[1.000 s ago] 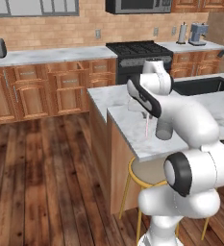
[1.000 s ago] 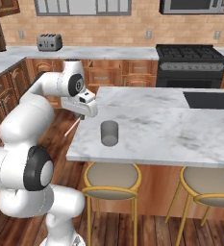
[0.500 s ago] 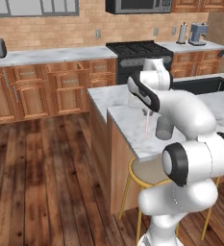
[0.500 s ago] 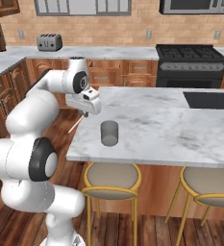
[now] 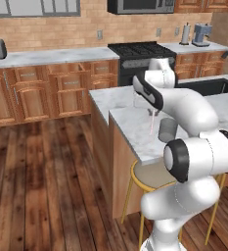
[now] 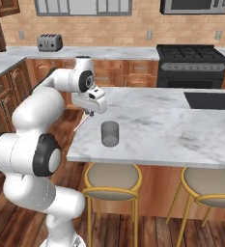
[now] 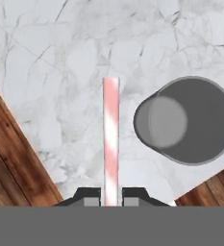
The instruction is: Take a straw from the drawer in front and place it inside the glass cup on the dining counter.
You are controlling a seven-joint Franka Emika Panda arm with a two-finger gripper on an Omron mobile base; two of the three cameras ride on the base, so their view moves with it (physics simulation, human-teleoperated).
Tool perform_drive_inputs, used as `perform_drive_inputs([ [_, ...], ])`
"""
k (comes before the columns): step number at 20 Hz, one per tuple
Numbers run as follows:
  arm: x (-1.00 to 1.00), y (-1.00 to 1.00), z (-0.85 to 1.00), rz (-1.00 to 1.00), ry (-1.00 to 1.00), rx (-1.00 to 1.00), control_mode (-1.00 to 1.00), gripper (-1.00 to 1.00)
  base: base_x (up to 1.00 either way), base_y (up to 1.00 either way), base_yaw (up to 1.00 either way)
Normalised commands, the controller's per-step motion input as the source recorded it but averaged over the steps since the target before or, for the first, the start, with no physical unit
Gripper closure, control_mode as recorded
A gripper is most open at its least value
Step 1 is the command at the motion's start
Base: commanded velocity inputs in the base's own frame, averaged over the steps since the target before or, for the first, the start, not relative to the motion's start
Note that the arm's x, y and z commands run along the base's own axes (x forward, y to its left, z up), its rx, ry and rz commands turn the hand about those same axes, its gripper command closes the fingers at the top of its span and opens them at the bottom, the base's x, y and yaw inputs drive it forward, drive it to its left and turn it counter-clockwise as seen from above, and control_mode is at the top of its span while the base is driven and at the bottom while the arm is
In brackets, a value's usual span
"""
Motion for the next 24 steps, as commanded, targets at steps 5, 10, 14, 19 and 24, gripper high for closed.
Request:
perform_drive_inputs([
  [5,0.13,-0.16,0.00,-0.03,0.00,0.00,-1.00,1.00,0.00,0.00,0.00],
  [10,0.10,-0.16,0.00,-0.02,0.00,0.00,-1.00,1.00,0.00,0.00,0.00],
  [14,0.11,-0.21,0.00,-0.02,0.00,0.00,-1.00,1.00,0.00,0.00,0.00],
  [19,0.06,-0.23,0.00,-0.02,0.00,0.00,-1.00,1.00,0.00,0.00,0.00],
  [24,0.02,-0.26,0.00,-0.02,0.00,0.00,-1.00,1.00,0.00,0.00,0.00],
])
